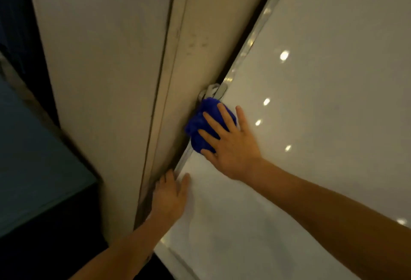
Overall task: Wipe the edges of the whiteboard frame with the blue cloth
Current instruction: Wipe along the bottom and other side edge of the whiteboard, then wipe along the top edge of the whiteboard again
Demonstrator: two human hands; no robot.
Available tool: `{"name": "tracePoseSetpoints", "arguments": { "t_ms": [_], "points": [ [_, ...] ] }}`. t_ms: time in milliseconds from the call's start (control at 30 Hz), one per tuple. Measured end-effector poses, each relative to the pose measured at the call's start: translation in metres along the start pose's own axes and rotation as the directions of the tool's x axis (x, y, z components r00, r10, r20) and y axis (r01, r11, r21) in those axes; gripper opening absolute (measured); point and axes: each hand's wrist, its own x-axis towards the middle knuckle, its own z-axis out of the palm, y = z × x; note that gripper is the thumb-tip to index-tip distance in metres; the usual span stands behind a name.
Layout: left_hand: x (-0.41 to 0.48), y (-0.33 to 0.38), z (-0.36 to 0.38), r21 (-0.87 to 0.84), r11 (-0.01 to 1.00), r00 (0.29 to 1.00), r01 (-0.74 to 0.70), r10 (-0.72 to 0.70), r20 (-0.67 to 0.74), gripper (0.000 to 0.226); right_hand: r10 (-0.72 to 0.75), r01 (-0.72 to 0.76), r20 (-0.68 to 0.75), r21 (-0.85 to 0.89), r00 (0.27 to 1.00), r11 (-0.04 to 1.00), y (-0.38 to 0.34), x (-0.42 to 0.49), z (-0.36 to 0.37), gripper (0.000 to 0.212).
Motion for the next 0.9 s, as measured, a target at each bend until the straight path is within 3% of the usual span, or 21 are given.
{"name": "tracePoseSetpoints", "arguments": {
  "t_ms": [67,167,233,333,400,467,600,767,900],
  "points": [
    [0.005,0.024,-0.002,0.017,0.985,0.984,-0.170,0.169,0.050,0.084,0.063,-0.065,0.039,0.036,0.997,0.997,-0.012,-0.012,0.001,0.065],
    [0.010,0.044,-0.005,0.091,0.917,0.921,-0.389,0.388,0.033,0.074,-0.107,0.104,0.132,0.027,0.986,0.994,-0.032,-0.021,0.009,0.062],
    [0.013,0.050,-0.010,0.106,0.926,0.931,-0.362,0.355,0.082,0.080,-0.101,0.098,0.095,0.030,0.990,0.995,-0.011,-0.010,0.002,0.058],
    [0.016,0.056,-0.014,0.182,0.920,0.930,-0.347,0.312,0.196,0.087,0.141,-0.142,-0.007,-0.043,0.990,0.989,0.041,0.009,-0.020,0.059],
    [0.019,0.066,-0.018,0.162,0.908,0.910,-0.386,0.345,0.231,0.087,0.382,-0.384,-0.046,-0.022,0.923,0.923,0.067,0.020,-0.030,0.062],
    [0.023,0.076,-0.022,0.163,0.881,0.881,-0.443,0.395,0.260,0.086,0.506,-0.504,-0.042,0.055,0.861,0.862,0.063,0.029,-0.034,0.065],
    [0.026,0.094,-0.030,0.245,0.829,0.859,-0.503,0.450,0.243,0.084,0.392,-0.386,-0.031,0.118,0.920,0.915,0.025,0.024,-0.024,0.070],
    [0.025,0.125,-0.038,0.475,0.670,0.805,-0.571,0.572,0.161,0.084,0.202,-0.204,-0.035,-0.073,0.979,0.976,0.084,0.021,-0.041,0.064],
    [0.033,0.171,-0.048,0.586,0.515,0.707,-0.625,0.692,0.145,0.077,0.468,-0.478,-0.132,-0.061,0.874,0.876,0.159,0.049,-0.078,0.062]
  ]
}}
